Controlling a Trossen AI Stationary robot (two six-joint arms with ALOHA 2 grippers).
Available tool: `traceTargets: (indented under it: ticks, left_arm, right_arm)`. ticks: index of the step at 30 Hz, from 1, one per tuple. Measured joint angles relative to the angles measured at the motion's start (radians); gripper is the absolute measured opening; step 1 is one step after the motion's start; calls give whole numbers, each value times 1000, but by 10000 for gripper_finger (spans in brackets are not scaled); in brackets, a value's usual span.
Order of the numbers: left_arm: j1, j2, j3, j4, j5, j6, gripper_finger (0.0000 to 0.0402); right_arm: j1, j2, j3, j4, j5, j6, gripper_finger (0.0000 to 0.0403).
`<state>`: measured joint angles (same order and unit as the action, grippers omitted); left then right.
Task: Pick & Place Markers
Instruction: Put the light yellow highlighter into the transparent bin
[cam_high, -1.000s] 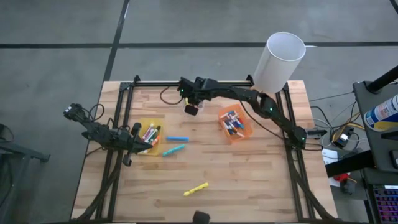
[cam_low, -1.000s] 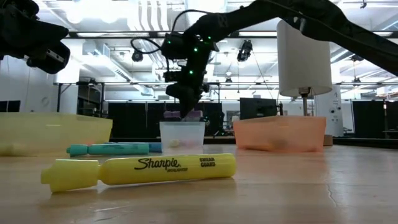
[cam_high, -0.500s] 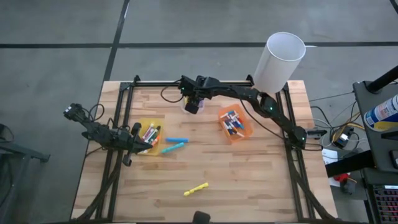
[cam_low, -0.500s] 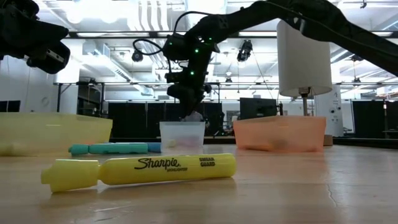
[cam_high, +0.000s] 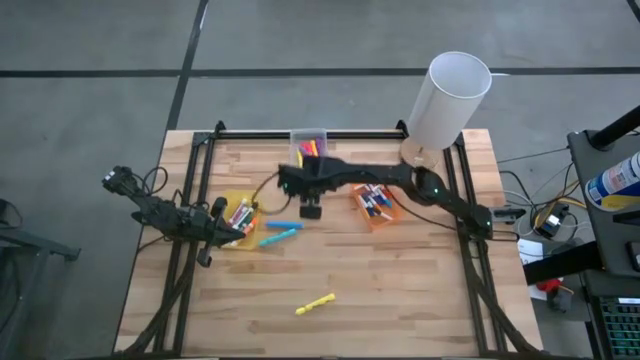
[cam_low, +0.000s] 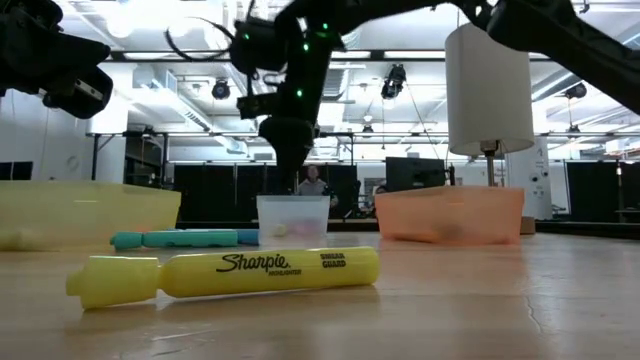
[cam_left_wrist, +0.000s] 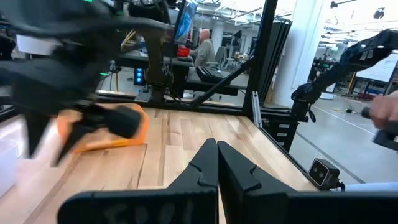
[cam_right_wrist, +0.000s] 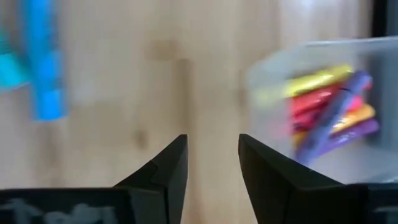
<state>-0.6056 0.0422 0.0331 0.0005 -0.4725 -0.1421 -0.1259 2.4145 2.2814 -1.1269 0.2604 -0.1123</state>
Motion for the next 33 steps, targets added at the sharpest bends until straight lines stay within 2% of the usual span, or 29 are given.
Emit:
traceTargets:
  ticks: [8, 19, 26, 33]
  left_arm:
    - [0, 0, 0, 0, 0, 0, 0]
    - [0, 0, 0, 0, 0, 0, 0]
    - [0, 0, 0, 0, 0, 0, 0]
    - [0, 0, 0, 0, 0, 0, 0]
  right_arm:
    - [182, 0, 0, -41, -37, 24, 136]
    - [432, 0, 0, -37, -37, 67, 140]
    - [534, 1, 0, 18, -37, 134, 132]
    - [584, 3, -14, 103, -50, 163, 128]
